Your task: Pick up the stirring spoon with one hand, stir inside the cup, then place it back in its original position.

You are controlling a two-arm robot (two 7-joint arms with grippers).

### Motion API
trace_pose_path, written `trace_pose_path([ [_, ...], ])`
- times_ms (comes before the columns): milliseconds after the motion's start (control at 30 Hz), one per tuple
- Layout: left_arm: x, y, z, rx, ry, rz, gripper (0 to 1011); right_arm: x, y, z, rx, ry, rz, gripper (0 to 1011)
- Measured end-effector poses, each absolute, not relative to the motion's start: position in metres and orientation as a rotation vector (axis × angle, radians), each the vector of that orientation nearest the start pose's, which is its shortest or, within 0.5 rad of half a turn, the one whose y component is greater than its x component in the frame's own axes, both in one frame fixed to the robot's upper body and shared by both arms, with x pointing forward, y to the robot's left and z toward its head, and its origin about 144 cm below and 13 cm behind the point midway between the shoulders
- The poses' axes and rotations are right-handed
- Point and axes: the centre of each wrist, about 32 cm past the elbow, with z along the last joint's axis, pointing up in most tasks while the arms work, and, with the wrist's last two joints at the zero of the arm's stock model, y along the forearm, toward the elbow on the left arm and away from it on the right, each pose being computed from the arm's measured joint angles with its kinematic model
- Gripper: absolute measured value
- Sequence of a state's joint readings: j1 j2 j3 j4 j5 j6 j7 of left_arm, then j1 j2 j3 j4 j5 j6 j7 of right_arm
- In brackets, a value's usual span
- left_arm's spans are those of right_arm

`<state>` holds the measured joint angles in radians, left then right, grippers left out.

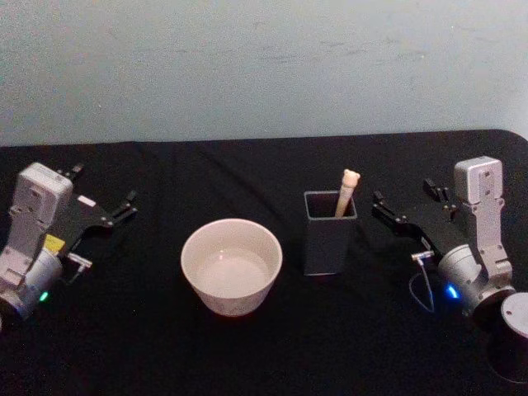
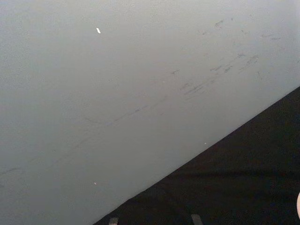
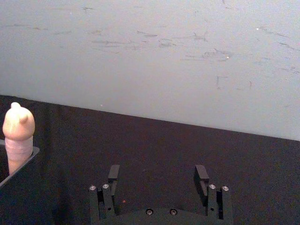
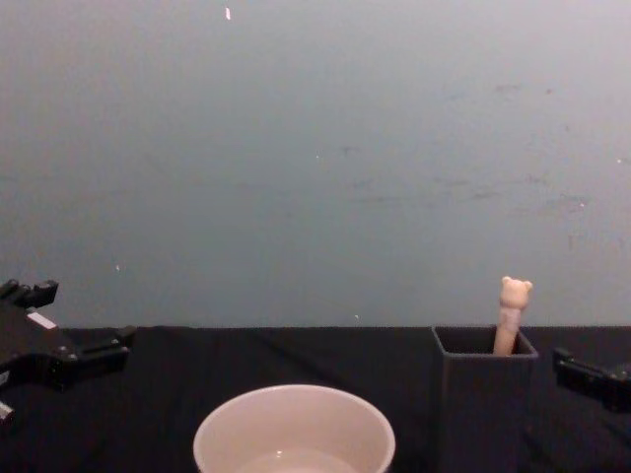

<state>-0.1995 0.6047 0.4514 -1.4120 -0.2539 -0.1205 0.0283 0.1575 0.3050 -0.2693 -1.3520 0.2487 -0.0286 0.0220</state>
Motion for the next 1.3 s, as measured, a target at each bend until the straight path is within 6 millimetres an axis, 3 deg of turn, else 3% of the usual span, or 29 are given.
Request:
trace_pose_path([
  [1300, 0.4886, 0.3097, 1.1398, 0.305, -0.285, 1.248, 1001, 0.4935, -0.2568, 1.1178, -0.149, 0.001, -1.354, 1002],
])
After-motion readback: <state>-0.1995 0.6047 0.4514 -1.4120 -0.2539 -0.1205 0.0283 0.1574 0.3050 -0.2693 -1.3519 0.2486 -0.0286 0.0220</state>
